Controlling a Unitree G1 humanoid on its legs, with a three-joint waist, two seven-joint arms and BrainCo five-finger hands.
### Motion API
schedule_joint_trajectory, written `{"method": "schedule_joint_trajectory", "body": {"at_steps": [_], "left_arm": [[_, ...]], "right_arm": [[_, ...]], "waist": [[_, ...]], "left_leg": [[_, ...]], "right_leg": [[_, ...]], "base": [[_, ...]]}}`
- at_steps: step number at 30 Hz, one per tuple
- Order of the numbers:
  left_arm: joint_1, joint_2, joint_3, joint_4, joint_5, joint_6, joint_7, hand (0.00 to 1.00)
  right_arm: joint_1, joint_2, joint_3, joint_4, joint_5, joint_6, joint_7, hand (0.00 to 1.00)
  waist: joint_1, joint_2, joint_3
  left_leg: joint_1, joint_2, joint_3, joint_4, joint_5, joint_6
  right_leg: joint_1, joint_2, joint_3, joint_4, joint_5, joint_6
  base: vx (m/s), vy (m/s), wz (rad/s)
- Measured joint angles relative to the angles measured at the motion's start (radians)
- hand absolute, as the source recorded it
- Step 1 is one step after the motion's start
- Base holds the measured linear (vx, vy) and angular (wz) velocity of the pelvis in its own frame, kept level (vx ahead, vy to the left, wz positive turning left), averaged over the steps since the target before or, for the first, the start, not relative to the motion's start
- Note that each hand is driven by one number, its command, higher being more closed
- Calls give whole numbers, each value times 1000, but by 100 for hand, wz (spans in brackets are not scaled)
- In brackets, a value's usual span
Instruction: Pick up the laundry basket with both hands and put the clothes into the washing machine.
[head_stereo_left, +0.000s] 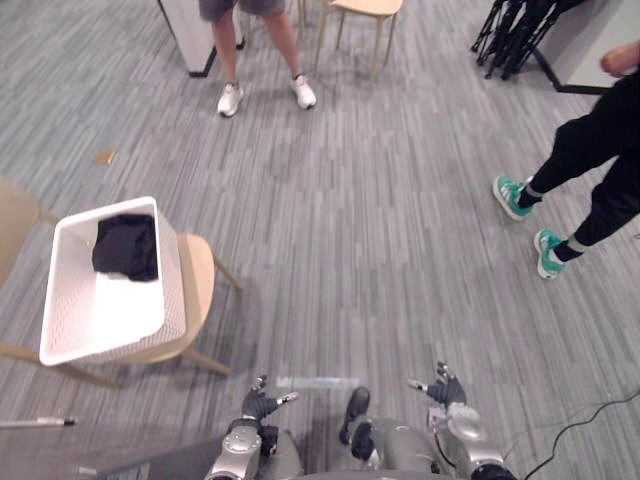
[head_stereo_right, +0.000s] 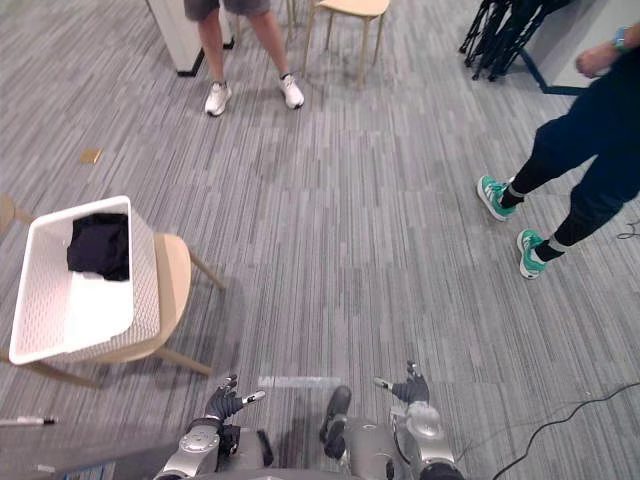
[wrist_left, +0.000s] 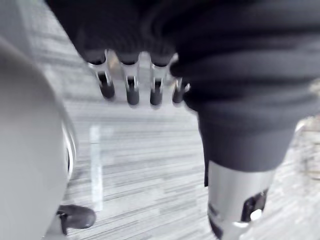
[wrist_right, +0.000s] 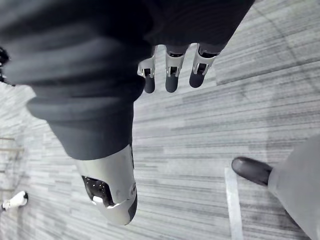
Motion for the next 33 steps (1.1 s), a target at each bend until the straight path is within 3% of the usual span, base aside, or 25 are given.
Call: {"method": "schedule_joint_trajectory", "body": {"at_steps": [1,2,3,4,6,7,9,10,11,13,14,15,17,18,19,20,21,22,23,24,27,28,29,31,33], "left_arm": [[-1,2,1,-9,-6,-1,1,0],[-6,0,1,-11,-12,-1,0,0],[-4,-1,2,-15,-13,-2,0,0],[5,1,5,-15,-13,-1,1,0],[-15,-3,12,-14,-14,-1,1,0],[-15,-11,13,-13,-14,-1,1,0],[0,-6,11,-13,-26,-1,1,0],[1,-5,9,-6,-33,-1,1,0],[13,-5,7,-5,-34,1,1,0],[35,-3,-1,-20,-34,1,1,0],[37,2,-2,-23,-35,2,2,0],[30,9,-1,-34,-43,3,5,0],[17,4,3,-52,-59,4,14,0],[-3,-14,4,-54,-70,3,22,0],[-10,-26,9,-54,-73,3,22,0],[-15,-39,17,-54,-75,2,22,0],[-6,-48,21,-54,-92,2,21,0],[-2,-47,26,-54,-92,3,19,0],[-5,-93,68,-56,-101,7,23,0],[11,-105,69,-57,-104,5,21,0],[2,-107,81,-77,-119,3,22,0],[1,-107,79,-94,-137,-1,23,0],[2,-106,80,-97,-143,-3,23,0],[13,-106,81,-99,-161,-3,30,0],[17,-102,74,-98,-167,-2,42,0]], "right_arm": [[7,0,0,-3,3,0,0,0],[15,-2,0,-9,9,-1,0,0],[21,-1,3,-12,15,-1,0,0],[33,6,12,-26,19,-1,-2,0],[26,9,1,-30,23,0,-3,0],[25,12,2,-29,23,0,-3,0],[31,17,0,-20,22,0,-2,0],[29,17,0,-21,21,1,-1,0],[24,15,0,-22,21,1,0,0],[15,22,-1,-22,21,1,0,0],[10,28,-2,-22,22,0,1,0],[-4,33,-8,-23,22,0,0,0],[-23,35,-25,-32,26,-1,-2,0],[-30,31,-43,-47,35,-1,-2,0],[-25,31,-50,-72,37,-3,-3,0],[-15,33,-67,-89,38,-5,-4,0],[21,43,-75,-116,52,-7,-5,0],[33,52,-76,-125,57,-7,-6,0],[20,26,-78,-119,61,-3,-6,0],[22,28,-77,-153,65,-3,-11,0],[16,39,-73,-217,65,-5,-21,0],[14,36,-73,-255,64,-11,-29,0],[12,33,-73,-265,62,-13,-32,0],[-3,29,-73,-301,50,-34,-51,0],[-21,19,-74,-306,29,-36,-58,0]], "waist": [[0,0,3],[4,4,12],[17,3,10],[45,-2,3],[43,-5,2],[44,-2,1],[48,-28,-6],[47,-44,-7],[30,-50,-12],[22,-55,-15],[22,-52,-16],[22,-48,-17],[28,-32,-11],[24,-25,-11],[27,-22,-11],[29,-25,-13],[26,-49,-26],[30,-61,-23],[68,-3,-29],[77,1,-44],[81,6,-47],[77,-10,-43],[80,-13,-43],[80,-17,-47],[75,-7,-53]], "left_leg": [[-39,-19,9,-146,8,8],[-60,-42,18,-277,87,50],[-49,-51,21,-318,140,52],[-22,-72,31,-372,184,76],[-28,-103,17,-369,168,104],[-25,-112,8,-348,149,134],[35,-153,-1,-370,116,166],[87,-194,-30,-394,88,177],[143,-243,-82,-425,86,192],[224,-282,-163,-454,83,210],[244,-289,-222,-459,83,213],[262,-287,-311,-469,83,212],[272,-284,-450,-489,83,212],[271,-270,-577,-494,82,212],[268,-270,-635,-490,81,209],[267,-277,-666,-479,76,185],[258,-306,-712,-423,20,86],[258,-322,-721,-402,-1,64],[223,-274,-721,-352,-15,35],[180,-249,-698,-350,17,-20],[161,-218,-636,-403,82,-42],[132,-193,-542,-426,121,-65],[123,-183,-483,-437,136,-62],[88,-116,-63,-468,151,8],[75,-96,129,-478,135,50]], "right_leg": [[25,0,5,-27,3,4],[52,8,21,-64,11,17],[71,13,41,-91,16,27],[99,12,77,-130,18,54],[80,-12,86,-110,1,79],[73,-33,68,-49,-44,118],[65,-116,24,140,-143,196],[1,-194,50,383,-172,190],[-43,-277,62,605,-142,161],[-96,-333,110,810,-37,173],[-113,-333,125,866,-94,180],[-130,-308,119,842,-183,165],[-171,-243,149,738,-237,132],[-214,-160,247,584,-252,142],[-233,-135,310,512,-245,151],[-239,-114,379,420,-223,180],[-195,-136,462,210,-71,196],[-194,-162,466,182,-28,201],[-182,-144,382,235,-27,177],[-162,-163,284,234,-48,154],[-109,-191,143,235,-87,135],[-65,-218,46,218,-99,130],[-49,-224,20,202,-99,130],[12,-241,-101,136,-105,139],[24,-249,-164,131,-116,160]], "base": [[226,110,-48],[224,117,-66],[351,175,-90],[377,203,-64],[326,223,-9],[211,200,30],[313,236,62],[412,263,117],[370,205,143],[378,131,132],[555,19,162],[465,-44,170],[497,-172,213],[518,-323,251],[423,-308,245],[438,-336,250],[386,-298,241],[416,-354,218],[401,-412,174],[336,-375,179],[175,-230,171],[121,-142,200],[82,-68,205],[53,-13,161],[47,69,129]]}}
